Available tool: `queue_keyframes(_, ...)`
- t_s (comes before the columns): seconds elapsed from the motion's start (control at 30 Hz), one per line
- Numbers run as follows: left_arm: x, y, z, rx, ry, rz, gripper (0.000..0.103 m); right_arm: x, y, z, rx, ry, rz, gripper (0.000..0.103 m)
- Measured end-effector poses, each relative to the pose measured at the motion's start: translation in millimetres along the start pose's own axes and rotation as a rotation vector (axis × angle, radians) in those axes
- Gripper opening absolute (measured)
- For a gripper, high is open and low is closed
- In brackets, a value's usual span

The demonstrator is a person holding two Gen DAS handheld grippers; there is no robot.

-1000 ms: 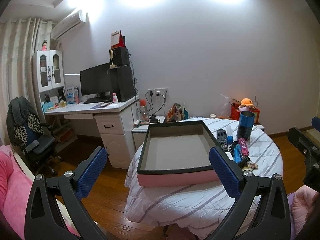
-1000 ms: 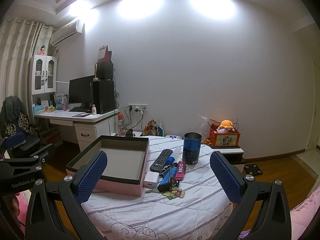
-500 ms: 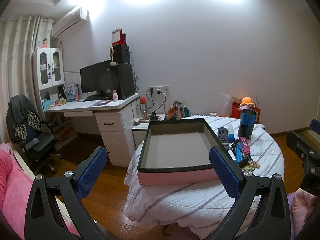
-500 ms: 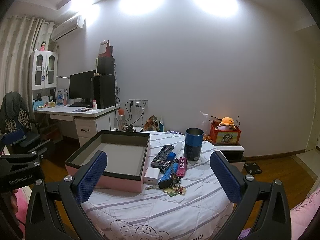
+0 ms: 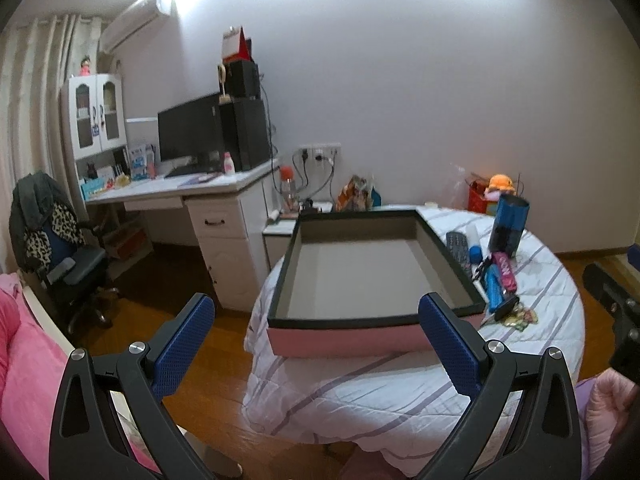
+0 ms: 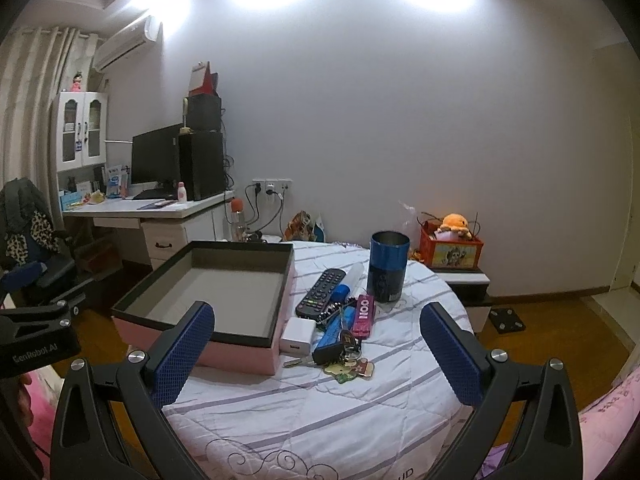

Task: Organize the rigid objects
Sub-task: 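Move the left tool to the tray rim while the right tool approaches the blue cup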

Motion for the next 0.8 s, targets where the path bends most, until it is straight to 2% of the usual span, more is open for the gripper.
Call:
queue_keyframes(0.3, 4, -10, 63, 0.149, 0.005, -0.014, 0.103, -15, -15, 53, 0.123, -0.018, 0.015, 0.103)
queue_keyframes(0.67, 39, -17, 132, 0.34, 0.005, -0.059, 0.103, -45, -23, 105, 0.24, -0.067, 0.058, 0.103)
queue_keyframes(0.8, 47, -14, 150, 0.37, -0.017, -0.098, 0.103, -50, -24, 121, 0.272, -0.067, 0.066, 0.103)
Point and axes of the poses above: each gripper's, at about its wrist camera, not at the fingertips, and z roughly the way its jaws point, x to its left, y to its top, the point moved 6 cm from there along z, roughly the way its jaws point, and after that the axes turned 4 degrees about -y, right-handed, at the moved point
